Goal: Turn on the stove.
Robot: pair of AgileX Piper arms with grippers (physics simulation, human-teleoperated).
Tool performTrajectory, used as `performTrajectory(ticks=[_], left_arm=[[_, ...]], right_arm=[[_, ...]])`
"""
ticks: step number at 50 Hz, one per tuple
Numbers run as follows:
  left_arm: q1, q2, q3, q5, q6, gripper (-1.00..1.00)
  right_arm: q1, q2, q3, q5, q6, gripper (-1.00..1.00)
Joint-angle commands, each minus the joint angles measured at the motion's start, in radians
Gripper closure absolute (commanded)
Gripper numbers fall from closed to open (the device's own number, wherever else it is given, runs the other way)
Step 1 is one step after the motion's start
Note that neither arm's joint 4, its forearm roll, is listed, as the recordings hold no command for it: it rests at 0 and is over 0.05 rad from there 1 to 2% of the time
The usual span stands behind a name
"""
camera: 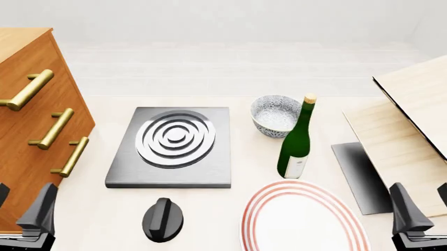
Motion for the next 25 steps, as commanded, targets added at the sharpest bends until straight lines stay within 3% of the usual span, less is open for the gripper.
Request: performTrajectory(ticks=[1, 9, 10, 14, 15, 18, 22, 25], left_arm=[[-0.008, 0.002, 0.0, 0.004, 0.0, -1.0], [-0.001, 0.002, -0.003, 0.006, 0.017, -1.0], [0.008, 0.031, -0.009, -0.001, 0.048, -1.0], [0.002, 0.126, -0.024, -0.037, 0.007, -1.0], [0.013, 0.16, -0.028, -0.045, 0.056, -1.0], [0.009, 0.179, -0.051, -0.032, 0.025, -1.0], [-0.01, 0.274, -0.143, -0.01, 0.045, -1.0], [-0.039, 0.329, -0.163, -0.021, 0.077, -1.0]], right_arm=[[0.0, 0.011, -0.002, -0.008, 0.003, -1.0], [0.0, 0.004, -0.004, 0.001, 0.001, -1.0], [0.0, 0.005, -0.003, -0.001, 0.001, -1.0], [0.0, 0.007, -0.002, -0.004, 0.001, -1.0], [0.0, 0.007, -0.003, -0.003, 0.002, -1.0], [0.0, 0.007, -0.002, -0.004, 0.002, -1.0], [0.0, 0.006, -0.002, -0.003, 0.002, -1.0], [0.0, 0.005, -0.003, 0.0, 0.002, -1.0]])
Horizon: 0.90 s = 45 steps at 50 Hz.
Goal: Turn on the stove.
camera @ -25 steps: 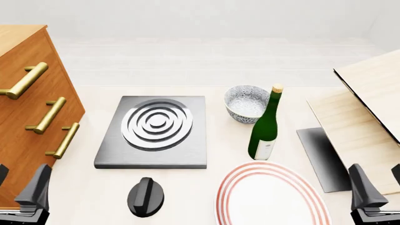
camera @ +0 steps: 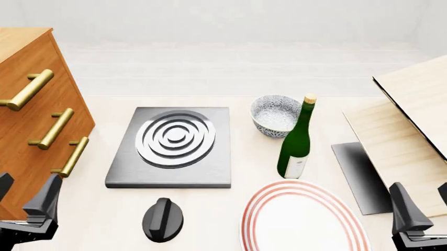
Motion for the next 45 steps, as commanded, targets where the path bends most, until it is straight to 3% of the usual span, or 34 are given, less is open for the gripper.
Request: performTrajectory(ticks=[1, 3, 4, 12, 17, 18, 25, 31, 35, 45], left_arm=[[-0.04, 0.184, -0.094, -0.013, 0.062, -1.0], [-0.055, 0.237, -0.096, -0.037, 0.065, -1.0], [-0.113, 0.346, -0.227, 0.022, 0.058, -1.0], [-0.123, 0.484, -0.283, 0.013, 0.063, -1.0], [-0.092, 0.521, -0.289, 0.02, 0.099, -1.0], [-0.103, 0.547, -0.274, -0.005, 0.134, -1.0], [-0.097, 0.644, -0.253, -0.057, 0.166, -1.0], [-0.112, 0.664, -0.271, -0.047, 0.15, -1.0], [-0.174, 0.738, -0.307, -0.042, 0.138, -1.0], [-0.319, 0.915, -0.396, -0.027, 0.01, -1.0]], right_arm=[[0.0, 0.0, -0.001, 0.001, 0.0, -1.0], [0.0, 0.001, -0.001, 0.0, 0.0, -1.0], [0.0, 0.003, -0.001, -0.002, 0.001, -1.0], [0.0, 0.002, 0.0, -0.002, 0.001, -1.0], [0.0, 0.002, -0.001, -0.002, 0.001, -1.0], [0.0, 0.001, -0.001, 0.0, 0.001, -1.0], [0.0, 0.003, -0.001, -0.002, 0.001, -1.0], [0.0, 0.001, -0.002, 0.0, 0.001, -1.0], [0.0, 0.003, -0.001, -0.002, 0.001, -1.0], [0.0, 0.004, -0.003, -0.002, 0.001, -1.0]])
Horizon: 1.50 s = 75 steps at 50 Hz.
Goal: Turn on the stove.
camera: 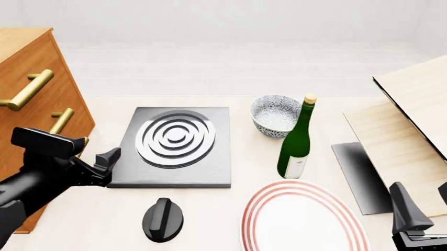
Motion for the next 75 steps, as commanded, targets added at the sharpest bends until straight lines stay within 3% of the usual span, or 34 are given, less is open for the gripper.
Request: performTrajectory(ticks=[1, 13, 16, 18, 33, 39, 52, 75], left_arm=[[-0.14, 0.179, -0.079, 0.001, -0.105, -1.0], [-0.216, 0.299, -0.089, -0.062, -0.151, -1.0], [-0.216, 0.309, -0.088, -0.072, -0.123, -1.0], [-0.218, 0.326, -0.092, -0.071, -0.161, -1.0], [-0.227, 0.438, -0.062, -0.154, -0.17, -1.0], [-0.269, 0.51, -0.056, -0.182, -0.261, -1.0], [-0.328, 0.565, -0.045, -0.206, -0.344, -1.0], [-0.276, 0.575, 0.029, -0.249, -0.351, -1.0]], right_arm=[[0.0, 0.001, -0.001, -0.001, 0.0, -1.0], [0.0, 0.002, -0.001, -0.001, 0.0, -1.0], [0.0, 0.002, -0.001, -0.001, 0.0, -1.0], [0.0, 0.002, -0.001, 0.0, 0.0, -1.0], [0.0, 0.011, 0.001, -0.012, 0.0, -1.0], [0.0, 0.009, -0.001, -0.009, 0.0, -1.0], [0.0, 0.014, 0.001, -0.015, 0.0, -1.0], [0.0, 0.018, 0.001, -0.019, 0.0, -1.0]])
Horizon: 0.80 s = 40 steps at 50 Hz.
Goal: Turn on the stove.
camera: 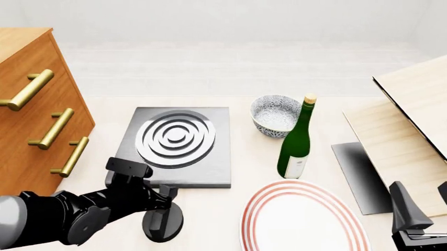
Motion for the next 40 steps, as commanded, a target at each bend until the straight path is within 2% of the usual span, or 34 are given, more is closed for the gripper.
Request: performTrajectory(ticks=[1, 4, 14, 29, 35, 37, 38, 40], left_arm=[[0.002, 0.038, 0.033, -0.037, -0.024, -1.0], [-0.015, 0.068, 0.034, -0.052, -0.05, -1.0], [-0.037, 0.104, 0.038, -0.079, -0.074, -1.0], [-0.055, 0.207, 0.077, -0.177, -0.137, -1.0], [-0.037, 0.209, 0.087, -0.188, -0.136, -1.0], [-0.018, 0.21, 0.096, -0.196, -0.138, -1.0], [0.018, 0.193, 0.108, -0.196, -0.12, -1.0], [0.02, 0.195, 0.11, -0.197, -0.124, -1.0]], right_arm=[[0.0, -0.001, 0.0, 0.002, 0.0, -1.0], [0.0, -0.002, -0.002, 0.005, 0.0, -1.0], [0.0, -0.004, -0.002, 0.006, 0.0, -1.0], [0.0, -0.003, -0.002, 0.006, 0.0, -1.0], [0.0, -0.003, -0.002, 0.006, 0.0, -1.0], [0.0, -0.004, -0.002, 0.006, 0.0, -1.0], [0.0, -0.003, -0.002, 0.006, 0.0, -1.0], [0.0, -0.003, -0.002, 0.006, 0.0, -1.0]])
